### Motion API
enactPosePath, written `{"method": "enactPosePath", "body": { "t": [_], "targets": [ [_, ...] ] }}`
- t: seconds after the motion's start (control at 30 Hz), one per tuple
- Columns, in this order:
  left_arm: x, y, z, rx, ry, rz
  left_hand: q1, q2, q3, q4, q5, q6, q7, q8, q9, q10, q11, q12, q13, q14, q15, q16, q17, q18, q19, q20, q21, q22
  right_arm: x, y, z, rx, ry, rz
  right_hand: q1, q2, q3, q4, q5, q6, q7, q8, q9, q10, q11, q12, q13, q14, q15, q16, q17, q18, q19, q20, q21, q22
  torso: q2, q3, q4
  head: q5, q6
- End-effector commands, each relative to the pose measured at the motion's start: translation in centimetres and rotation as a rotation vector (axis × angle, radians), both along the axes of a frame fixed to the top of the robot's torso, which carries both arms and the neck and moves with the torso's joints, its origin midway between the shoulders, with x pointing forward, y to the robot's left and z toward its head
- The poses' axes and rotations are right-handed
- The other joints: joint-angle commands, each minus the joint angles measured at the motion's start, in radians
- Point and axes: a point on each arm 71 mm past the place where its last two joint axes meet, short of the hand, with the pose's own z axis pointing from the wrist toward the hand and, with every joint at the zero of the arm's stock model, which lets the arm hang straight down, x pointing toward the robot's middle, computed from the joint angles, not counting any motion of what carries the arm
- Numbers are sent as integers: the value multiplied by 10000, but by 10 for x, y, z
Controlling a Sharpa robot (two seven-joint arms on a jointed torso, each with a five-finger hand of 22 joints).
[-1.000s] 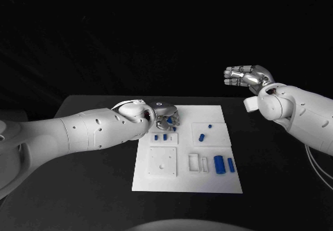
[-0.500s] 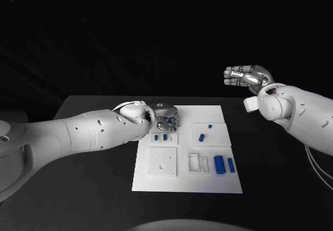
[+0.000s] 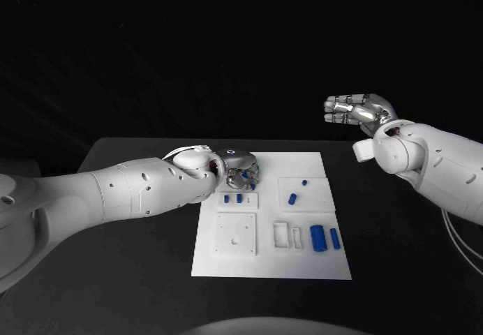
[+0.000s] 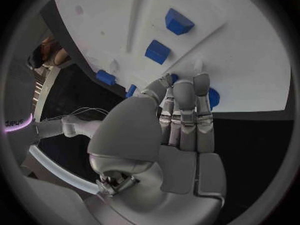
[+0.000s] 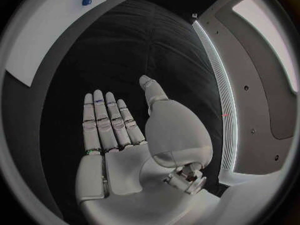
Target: Assemble the parts on the task board
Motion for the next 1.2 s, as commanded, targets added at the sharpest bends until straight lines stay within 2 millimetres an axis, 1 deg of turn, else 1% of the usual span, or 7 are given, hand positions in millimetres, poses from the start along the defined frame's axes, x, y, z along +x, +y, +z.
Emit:
{"method": "enactPosePath", "body": {
  "t": [0.03, 0.2, 0.53, 0.7, 0.8, 0.83, 1.2],
  "targets": [
    [-1, -2, -2, 71, 155, -78, -80, -20, 57, 18, -49, -48, -11, -29, -13, -59, -4, -45, -4, 0, -20, 24, 9, 49, -56, -8, 31, 201, 0, 3, 1, 22, -73, 213, 12, 90, -63, -15, 44, -75, -4, -47, -10, -62, 10, -46, -13, -49, 12, -8, 12, -50, -33, 5, -20, -3, 1, -1, 1, -6, -10],
    [0, -2, -3, 89, 182, -64, -102, -49, 31, 43, -76, -83, -15, -28, -14, -154, 16, -45, -4, -3, -14, 20, 7, 45, -59, -8, 28, 195, 0, 3, 1, 25, -75, 221, 18, 96, -63, -22, 40, -77, -4, -47, -11, -46, 10, -45, -13, -50, 13, -7, 13, -48, -19, 4, -20, -1, 2, 5, 7, -8, -17],
    [-1, -2, -7, 105, 305, -46, -100, -20, 14, 95, -94, -109, -17, -21, -13, -133, 12, -41, -2, 8, -15, 29, 11, 44, -43, -9, 26, 193, 0, 3, 1, 29, -73, 231, 20, 97, -63, -27, 38, -71, -4, -47, -10, -36, 10, -45, -12, -49, 13, -7, 12, -49, -13, 6, -20, -1, 5, 3, -12, -11, -28],
    [0, -1, -8, 172, 369, 9, -62, 70, -7, 143, -119, 72, -2, -19, -7, 88, -21, -41, -1, 10, -16, 46, 19, 34, -39, -16, 31, 197, 0, 4, 1, 33, -76, 245, 20, 97, -63, -27, 38, -71, -4, -47, -10, -36, 10, -45, -12, -49, 13, -7, 12, -49, -13, 6, -20, -1, 6, 6, -4, -21, -31],
    [0, -1, -9, 180, 379, 15, 3, 210, -17, 154, -130, 302, 34, -7, 5, 449, -64, -35, 8, 4, 16, 49, 21, 44, -33, -4, 47, 204, 0, 4, 1, 34, -76, 249, 20, 97, -63, -27, 38, -71, -4, -47, -10, -36, 10, -45, -12, -49, 13, -7, 12, -49, -13, 6, -20, -1, 3, 8, -1, -19, -34],
    [1, -1, -9, 177, 377, 11, 76, 284, 32, 123, -351, 372, 54, -15, 3, 555, -77, -39, 9, 16, 38, 58, 24, 52, -26, 3, 61, 207, 0, 4, 1, 34, -77, 248, 20, 97, -63, -27, 38, -71, -4, -47, -10, -36, 10, -45, -12, -49, 13, -7, 12, -49, -13, 6, -20, -1, 2, 9, 1, -19, -36],
    [0, -1, -9, 33, 244, -76, 231, 535, 17, -135, -266, 907, 81, -7, 19, 1153, -161, -33, 21, 92, 47, 76, 18, 131, -6, 24, 249, 222, 0, 5, 1, 37, -80, 250, 15, 104, -63, -24, 38, -63, -7, -47, -10, -31, 8, -45, -12, -56, 12, -9, 12, -50, -27, 6, -22, -2, -1, 6, 2, -18, -44]
  ]
}}
